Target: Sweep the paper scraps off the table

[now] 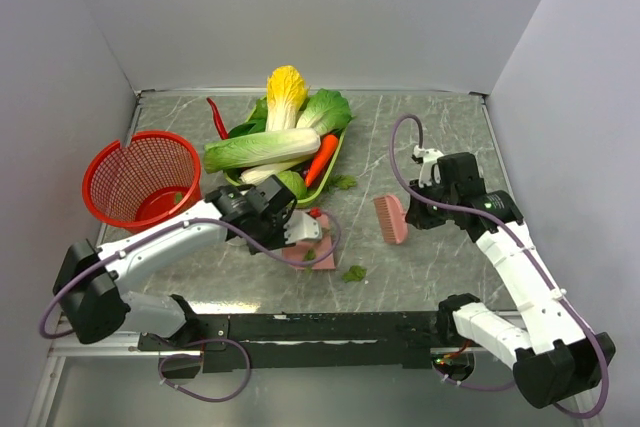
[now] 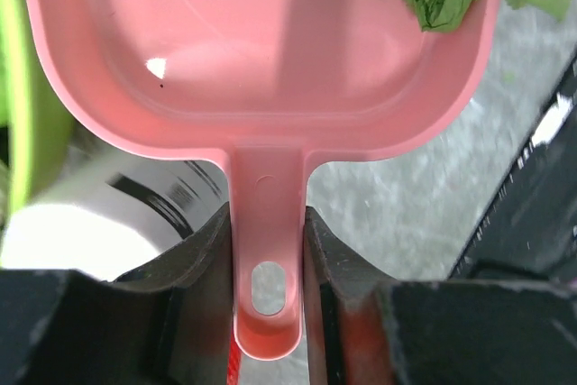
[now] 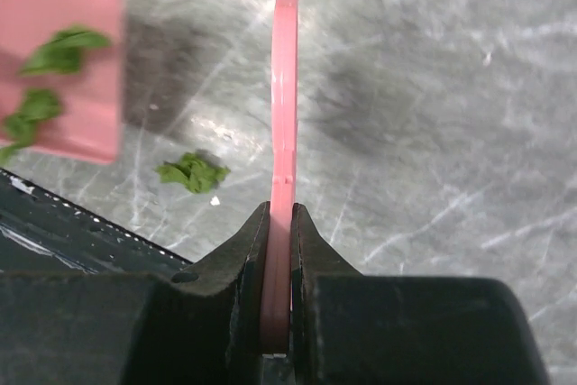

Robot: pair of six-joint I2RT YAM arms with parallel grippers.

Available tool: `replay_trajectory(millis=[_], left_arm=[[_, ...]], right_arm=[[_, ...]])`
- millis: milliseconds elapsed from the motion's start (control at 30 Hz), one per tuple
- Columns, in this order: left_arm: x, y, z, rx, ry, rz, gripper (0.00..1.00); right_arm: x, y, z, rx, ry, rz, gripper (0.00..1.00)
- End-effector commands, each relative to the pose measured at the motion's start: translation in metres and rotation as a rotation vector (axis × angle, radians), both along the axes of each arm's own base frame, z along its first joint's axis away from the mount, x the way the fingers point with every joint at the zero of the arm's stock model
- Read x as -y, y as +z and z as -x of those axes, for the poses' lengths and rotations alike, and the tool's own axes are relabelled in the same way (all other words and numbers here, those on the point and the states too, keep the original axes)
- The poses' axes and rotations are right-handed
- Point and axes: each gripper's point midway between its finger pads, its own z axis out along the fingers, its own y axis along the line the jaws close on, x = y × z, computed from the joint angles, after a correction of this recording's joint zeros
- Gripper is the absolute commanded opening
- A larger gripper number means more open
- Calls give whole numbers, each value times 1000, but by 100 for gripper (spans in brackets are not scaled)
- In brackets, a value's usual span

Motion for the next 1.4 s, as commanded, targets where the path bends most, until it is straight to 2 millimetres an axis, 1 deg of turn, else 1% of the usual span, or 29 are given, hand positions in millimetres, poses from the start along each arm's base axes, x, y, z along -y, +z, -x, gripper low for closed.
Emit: replay_trajectory(millis=[0, 100, 167, 233, 300, 467, 600, 667, 700, 733, 767, 800, 833, 867, 900, 933, 967, 1033, 1067, 1133, 1233, 1267, 1300, 1333, 1367], left_arm=[[-27, -7, 20, -36, -54, -74, 1], [-38, -20, 37, -111, -59, -112, 1], [-41, -25, 42, -131, -59, -119, 1], [-41, -27, 42, -128, -69, -121, 1], [-36, -31, 39, -119, -79, -117, 1], [-28, -36, 36, -142, -72, -133, 1], [-16, -46, 41, -165, -96, -131, 1], [-10, -48, 42, -169, -96, -126, 1], [-6, -52, 41, -172, -95, -125, 1], [-3, -53, 40, -174, -91, -125, 1], [3, -54, 38, -183, -79, -123, 1], [7, -55, 38, -190, -77, -116, 1], [13, -54, 36, -191, -75, -104, 1], [21, -50, 32, -187, -66, -83, 1], [26, -53, 33, -200, -69, -76, 1], [32, -52, 30, -198, -66, -59, 1], [38, -50, 28, -197, -64, -41, 1], [46, -53, 28, -218, -58, -25, 1], [51, -51, 26, -216, -42, -6, 1], [56, -52, 25, -223, -28, 9, 1], [58, -50, 22, -200, -14, 36, 1], [56, -49, 22, -194, -14, 43, 1], [57, -48, 19, -182, -10, 61, 1], [55, -50, 20, -185, -4, 64, 1], [56, -47, 18, -173, -4, 79, 1]], right_arm=[[6, -2, -1, -19, -69, -21, 0], [3, -4, 0, -46, -65, -36, 0], [-5, -4, 4, -76, -43, -75, 0], [-12, -3, 8, -96, -5, -104, 0], [-14, -8, 8, -133, -22, -111, 0], [-10, -14, 10, -181, -67, -94, 0], [-17, -29, 21, -287, -64, -128, 0], [-23, -45, 31, -357, -52, -152, 0], [-33, -51, 40, -412, -9, -194, 0], [-36, -64, 52, -479, -19, -216, 0], [-44, -65, 56, -506, -17, -264, 0], [-52, -62, 52, -496, -4, -318, 0], [-68, -50, 55, -507, 57, -411, 0], [-73, -43, 51, -486, 82, -436, 0], [-77, -36, 44, -458, 98, -458, 0], [-81, -21, 37, -425, 114, -485, 0], [-83, -14, 32, -412, 121, -508, 0], [-90, 3, 25, -371, 155, -564, 0], [-92, 8, 25, -365, 168, -583, 0], [-89, 13, 23, -338, 163, -582, 0], [-78, 15, 21, -305, 124, -567, 0], [-75, 15, 24, -302, 114, -553, 0], [-73, 16, 27, -293, 125, -540, 0], [-72, 20, 28, -279, 135, -539, 0], [-71, 23, 33, -279, 138, -532, 0]])
